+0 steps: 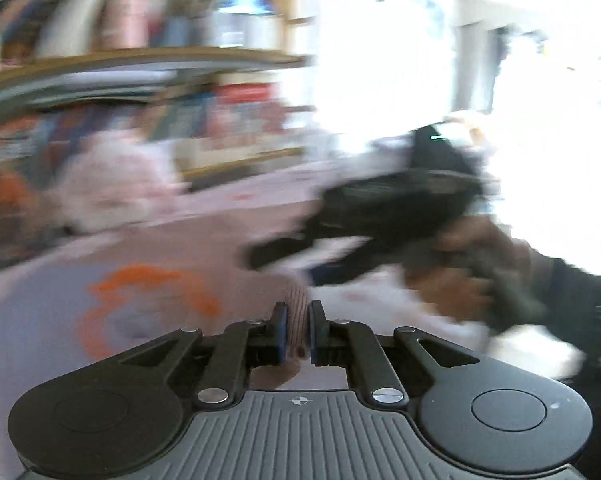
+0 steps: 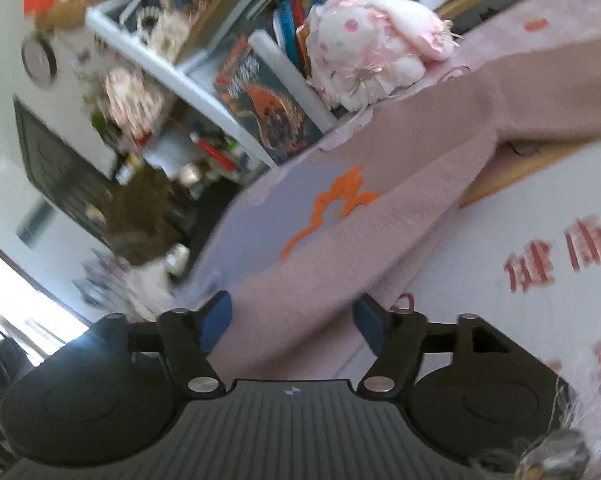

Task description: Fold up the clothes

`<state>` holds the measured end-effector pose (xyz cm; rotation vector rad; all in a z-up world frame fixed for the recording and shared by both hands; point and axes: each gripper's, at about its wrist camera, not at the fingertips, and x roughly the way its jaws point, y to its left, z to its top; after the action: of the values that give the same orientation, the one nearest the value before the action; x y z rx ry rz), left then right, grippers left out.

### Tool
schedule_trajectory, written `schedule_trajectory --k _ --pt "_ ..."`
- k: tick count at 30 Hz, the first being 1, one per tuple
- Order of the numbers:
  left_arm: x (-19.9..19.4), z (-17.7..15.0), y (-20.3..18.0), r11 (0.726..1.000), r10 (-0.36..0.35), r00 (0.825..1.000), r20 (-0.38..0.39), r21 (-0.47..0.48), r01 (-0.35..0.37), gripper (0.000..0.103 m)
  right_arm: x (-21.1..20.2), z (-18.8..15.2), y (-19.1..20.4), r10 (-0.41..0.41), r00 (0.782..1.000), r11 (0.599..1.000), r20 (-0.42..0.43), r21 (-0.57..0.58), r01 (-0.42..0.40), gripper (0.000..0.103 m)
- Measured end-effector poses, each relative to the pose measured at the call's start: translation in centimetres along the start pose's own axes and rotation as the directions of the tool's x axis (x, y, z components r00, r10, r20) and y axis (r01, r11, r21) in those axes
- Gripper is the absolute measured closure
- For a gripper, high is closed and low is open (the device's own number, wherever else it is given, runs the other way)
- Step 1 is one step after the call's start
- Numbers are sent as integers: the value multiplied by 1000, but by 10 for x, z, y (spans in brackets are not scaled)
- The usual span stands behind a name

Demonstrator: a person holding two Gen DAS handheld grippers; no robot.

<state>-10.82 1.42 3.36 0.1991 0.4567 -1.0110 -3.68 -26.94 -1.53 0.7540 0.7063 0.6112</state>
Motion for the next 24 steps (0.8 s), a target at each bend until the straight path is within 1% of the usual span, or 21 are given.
schedule_trajectory --k 2,3,4,5,6,7,8,9,10,11,12,13,14,15,17,18,19,20,21,23,24 --pt "3 -6 -8 993 -120 993 -6 -11 120 86 -15 -4 -7 10 1000 999 8 49 -10 35" --pt "4 -10 -13 988 -157 988 -16 0 157 85 -22 -7 -11 -2 1000 998 10 61 1 35" --pt "1 -13 -17 991 -133 991 -11 27 134 84 -30 -11 -14 -17 1000 997 11 69 16 37" --pt "-3 -15 -21 993 -105 994 -3 49 105 77 -36 -15 -17 -44 999 997 8 61 43 42" --pt "-11 -18 -19 997 -54 998 16 53 53 65 -41 -19 -18 -79 997 996 3 45 79 61" --pt "-18 -21 -17 998 -3 999 35 55 1 56 -46 -23 -19 -109 994 994 1 33 109 69" --pt "-26 -23 -14 997 51 997 53 52 -54 52 -50 -26 -19 -129 992 991 2 22 128 75" --pt "-36 -26 -5 992 121 991 62 20 -123 51 -54 -29 -19 -149 989 989 6 9 148 83" --pt "-44 -30 4 980 197 979 58 -22 -196 51 -59 -31 -17 -170 985 985 20 -19 170 86" --pt "-52 -34 12 960 275 960 47 -63 -272 49 -63 -33 -14 -195 980 979 36 -49 197 87" --pt "-57 -41 21 926 366 930 15 -104 -363 44 -66 -35 -9 -238 970 966 54 -96 242 87" --pt "-61 -48 30 881 453 892 -21 -141 -451 39 -67 -38 -4 -280 958 946 70 -149 287 87" --pt "-66 -54 39 827 533 844 -60 -175 -534 39 -67 -41 0 -319 944 923 84 -198 329 87" --pt "-70 -61 48 770 598 796 -98 -207 -604 39 -66 -43 2 -348 934 905 83 -231 358 87" --pt "-78 -74 59 709 634 761 -138 -289 -643 39 -66 -45 -1 -372 925 897 74 -228 379 85" --pt "-82 -80 64 679 645 748 -155 -331 -655 39 -67 -46 -3 -380 922 896 73 -217 387 76" --pt "-86 -84 69 671 630 761 -154 -385 -633 36 -67 -46 -5 -380 922 898 71 -212 386 66" --pt "-87 -86 73 665 610 778 -151 -437 -606 33 -67 -47 -6 -381 922 898 70 -210 387 62" --pt "-87 -88 76 653 591 792 -154 -484 -582 31 -66 -47 -4 -383 921 895 70 -218 388 60" --pt "-83 -88 81 632 576 800 -167 -529 -566 31 -64 -49 -1 -389 919 888 71 -237 394 60" --pt "-82 -87 84 628 573 801 -170 -536 -564 32 -61 -50 2 -401 913 877 72 -258 405 61"
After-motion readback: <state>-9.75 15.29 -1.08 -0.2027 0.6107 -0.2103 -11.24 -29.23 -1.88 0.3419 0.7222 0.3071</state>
